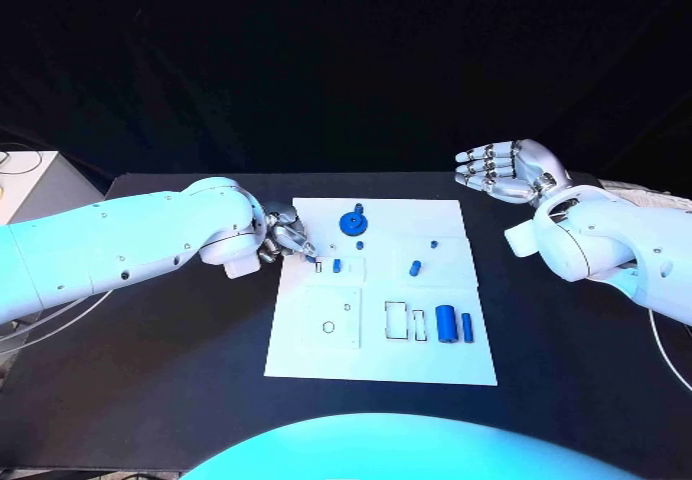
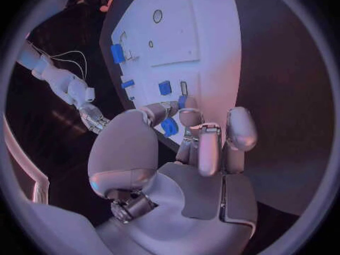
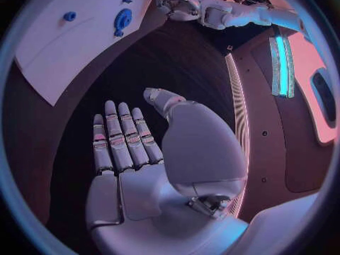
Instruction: Assemble the parts on the task board
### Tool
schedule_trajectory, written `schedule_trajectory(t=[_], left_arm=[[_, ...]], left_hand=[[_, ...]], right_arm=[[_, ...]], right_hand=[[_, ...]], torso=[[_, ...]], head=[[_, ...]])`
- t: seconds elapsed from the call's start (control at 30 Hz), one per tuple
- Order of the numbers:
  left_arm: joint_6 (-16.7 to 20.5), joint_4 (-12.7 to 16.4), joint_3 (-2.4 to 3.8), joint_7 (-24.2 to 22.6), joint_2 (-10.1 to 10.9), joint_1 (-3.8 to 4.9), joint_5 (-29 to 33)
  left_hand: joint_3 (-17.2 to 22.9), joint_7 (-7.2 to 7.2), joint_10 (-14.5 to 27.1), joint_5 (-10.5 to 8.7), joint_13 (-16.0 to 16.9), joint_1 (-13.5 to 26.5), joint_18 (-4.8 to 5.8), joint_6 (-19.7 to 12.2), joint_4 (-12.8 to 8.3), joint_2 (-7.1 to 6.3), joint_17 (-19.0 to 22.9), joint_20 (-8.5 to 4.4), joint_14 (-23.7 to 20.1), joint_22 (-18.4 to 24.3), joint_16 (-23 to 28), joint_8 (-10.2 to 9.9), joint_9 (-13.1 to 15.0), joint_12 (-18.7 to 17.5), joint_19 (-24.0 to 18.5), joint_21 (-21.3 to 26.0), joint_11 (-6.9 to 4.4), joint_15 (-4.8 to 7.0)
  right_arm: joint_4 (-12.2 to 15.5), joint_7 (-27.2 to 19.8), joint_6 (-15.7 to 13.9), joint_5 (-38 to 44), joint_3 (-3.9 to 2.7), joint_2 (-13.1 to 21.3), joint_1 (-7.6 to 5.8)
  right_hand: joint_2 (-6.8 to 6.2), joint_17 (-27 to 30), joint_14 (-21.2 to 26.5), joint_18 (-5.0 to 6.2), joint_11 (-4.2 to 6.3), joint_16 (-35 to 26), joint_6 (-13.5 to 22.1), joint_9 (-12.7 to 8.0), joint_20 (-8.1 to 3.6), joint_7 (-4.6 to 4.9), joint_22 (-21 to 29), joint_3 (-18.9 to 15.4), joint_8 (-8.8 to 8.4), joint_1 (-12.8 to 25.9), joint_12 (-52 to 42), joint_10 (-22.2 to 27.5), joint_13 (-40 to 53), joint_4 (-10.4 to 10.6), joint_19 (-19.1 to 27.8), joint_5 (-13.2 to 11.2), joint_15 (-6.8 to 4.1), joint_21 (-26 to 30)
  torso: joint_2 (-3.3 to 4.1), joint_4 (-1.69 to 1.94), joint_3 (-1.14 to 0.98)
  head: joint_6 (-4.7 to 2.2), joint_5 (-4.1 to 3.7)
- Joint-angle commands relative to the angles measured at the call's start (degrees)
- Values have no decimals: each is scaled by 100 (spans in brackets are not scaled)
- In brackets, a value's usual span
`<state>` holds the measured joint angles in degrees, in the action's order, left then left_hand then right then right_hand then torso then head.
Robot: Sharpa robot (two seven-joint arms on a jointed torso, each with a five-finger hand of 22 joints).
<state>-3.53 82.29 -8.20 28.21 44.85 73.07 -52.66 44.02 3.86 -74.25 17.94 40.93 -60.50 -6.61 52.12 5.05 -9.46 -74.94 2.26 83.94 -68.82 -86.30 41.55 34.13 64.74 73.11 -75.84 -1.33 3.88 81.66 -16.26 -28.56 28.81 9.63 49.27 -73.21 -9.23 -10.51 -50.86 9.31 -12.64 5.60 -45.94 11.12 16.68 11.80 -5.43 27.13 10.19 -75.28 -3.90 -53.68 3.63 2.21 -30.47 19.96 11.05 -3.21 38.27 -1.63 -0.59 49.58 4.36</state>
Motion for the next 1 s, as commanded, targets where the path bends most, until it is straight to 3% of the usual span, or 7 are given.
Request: schedule_trajectory(t=[0.03,0.4,1.0], left_arm=[[66,66,-2,-6,8,-33,-193],[-118,133,-6,-5,13,-79,-223],[-257,56,-6,-6,-68,-83,-405]], left_hand=[[955,-96,-34,34,5,-5,118,119,-983,57,-671,-11,406,-5,-36,16,2,24,46,-20,-12,53],[957,-99,-50,48,39,-1,117,127,-993,48,-683,-13,409,-2,-42,15,-3,40,43,-20,-15,55],[958,-100,-51,53,38,0,118,132,-1000,44,-686,-14,410,-4,-43,13,-6,38,44,-21,-16,57]], right_arm=[[-6,-57,68,-14,-2,-1,6],[-13,-60,76,-14,-1,0,17],[-11,-60,78,-16,-1,2,20]], right_hand=[[14,9,-1,-36,-21,-13,-38,-8,6,404,9,42,-34,48,19,-4,-1,7,36,20,27,19],[12,14,-1,-36,-20,-13,-41,-9,6,403,14,47,-38,53,18,-4,-1,9,39,48,27,18],[10,20,-2,-36,-20,-13,-43,-12,6,403,21,52,-43,58,18,-3,-1,11,50,76,27,17]], torso=[[6,-7,0],[8,-11,2],[9,-13,-1]], head=[[8,14],[39,17],[42,-5]])
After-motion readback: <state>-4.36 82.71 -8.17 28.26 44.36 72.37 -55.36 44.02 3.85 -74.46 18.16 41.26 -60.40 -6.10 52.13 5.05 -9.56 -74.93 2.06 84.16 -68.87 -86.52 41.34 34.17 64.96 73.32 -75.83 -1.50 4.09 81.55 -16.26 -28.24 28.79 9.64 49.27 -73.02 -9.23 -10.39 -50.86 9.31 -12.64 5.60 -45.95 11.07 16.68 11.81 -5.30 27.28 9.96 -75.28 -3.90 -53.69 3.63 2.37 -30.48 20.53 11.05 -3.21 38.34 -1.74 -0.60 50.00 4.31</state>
